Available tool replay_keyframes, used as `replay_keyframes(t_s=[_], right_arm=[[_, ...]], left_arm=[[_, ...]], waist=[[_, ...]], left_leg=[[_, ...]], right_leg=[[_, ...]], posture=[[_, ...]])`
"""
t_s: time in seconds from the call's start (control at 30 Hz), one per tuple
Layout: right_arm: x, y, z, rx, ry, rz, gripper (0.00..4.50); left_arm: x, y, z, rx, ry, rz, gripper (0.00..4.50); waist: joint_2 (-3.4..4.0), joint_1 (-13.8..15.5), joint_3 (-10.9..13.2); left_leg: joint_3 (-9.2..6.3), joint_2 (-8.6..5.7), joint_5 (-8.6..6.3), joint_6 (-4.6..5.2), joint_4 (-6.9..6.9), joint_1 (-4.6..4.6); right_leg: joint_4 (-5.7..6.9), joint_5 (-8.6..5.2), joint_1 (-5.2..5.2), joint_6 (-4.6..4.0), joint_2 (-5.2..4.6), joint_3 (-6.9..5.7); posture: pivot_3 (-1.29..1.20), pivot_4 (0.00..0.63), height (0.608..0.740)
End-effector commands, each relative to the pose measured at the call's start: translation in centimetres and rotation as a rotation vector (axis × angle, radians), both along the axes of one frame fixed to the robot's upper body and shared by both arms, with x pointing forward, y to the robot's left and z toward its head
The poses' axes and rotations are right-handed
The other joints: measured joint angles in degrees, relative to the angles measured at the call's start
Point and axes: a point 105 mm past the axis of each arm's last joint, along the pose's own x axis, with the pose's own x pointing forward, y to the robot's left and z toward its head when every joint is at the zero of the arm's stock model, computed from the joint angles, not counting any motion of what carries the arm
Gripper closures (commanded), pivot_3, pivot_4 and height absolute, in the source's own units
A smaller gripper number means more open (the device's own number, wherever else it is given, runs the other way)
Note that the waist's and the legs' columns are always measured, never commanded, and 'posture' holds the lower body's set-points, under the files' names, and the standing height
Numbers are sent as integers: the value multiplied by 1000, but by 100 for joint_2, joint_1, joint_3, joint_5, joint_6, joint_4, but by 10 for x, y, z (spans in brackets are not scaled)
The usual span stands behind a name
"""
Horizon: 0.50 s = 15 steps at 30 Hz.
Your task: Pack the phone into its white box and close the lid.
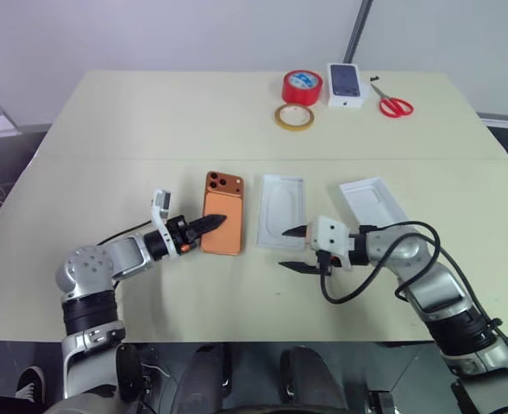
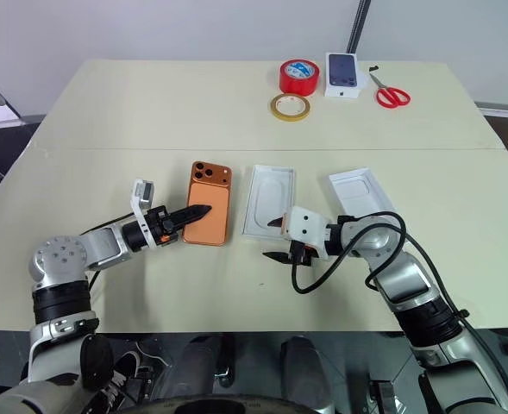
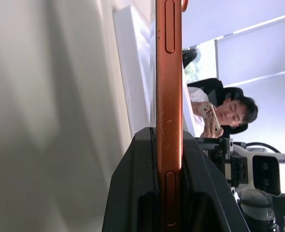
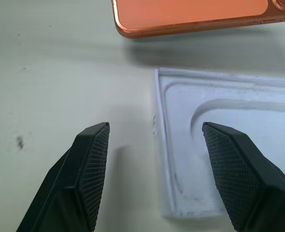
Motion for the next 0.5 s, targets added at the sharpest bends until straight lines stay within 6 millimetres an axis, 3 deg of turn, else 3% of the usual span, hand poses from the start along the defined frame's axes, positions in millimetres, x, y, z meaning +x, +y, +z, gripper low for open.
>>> replay_keyframes(t_s=[0.03, 0.5], right_arm=[[-2, 5, 10, 16, -56, 21, 2654], [1, 4, -4, -3, -42, 3, 2654]], left_arm=[[4, 0, 18, -28, -67, 0, 4500], [2, -7, 18, -18, -67, -14, 4500]], waist=[[-1, 15, 0], [-2, 11, 1]], left_leg=[[0, -1, 3, -6, 1, 0], [-1, -2, 9, -12, 6, 0]], right_leg=[[-1, 0, 2, 0, -1, -1], [0, 0, 6, 0, 1, -3]], posture=[[0, 150, 728], [0, 150, 728]])
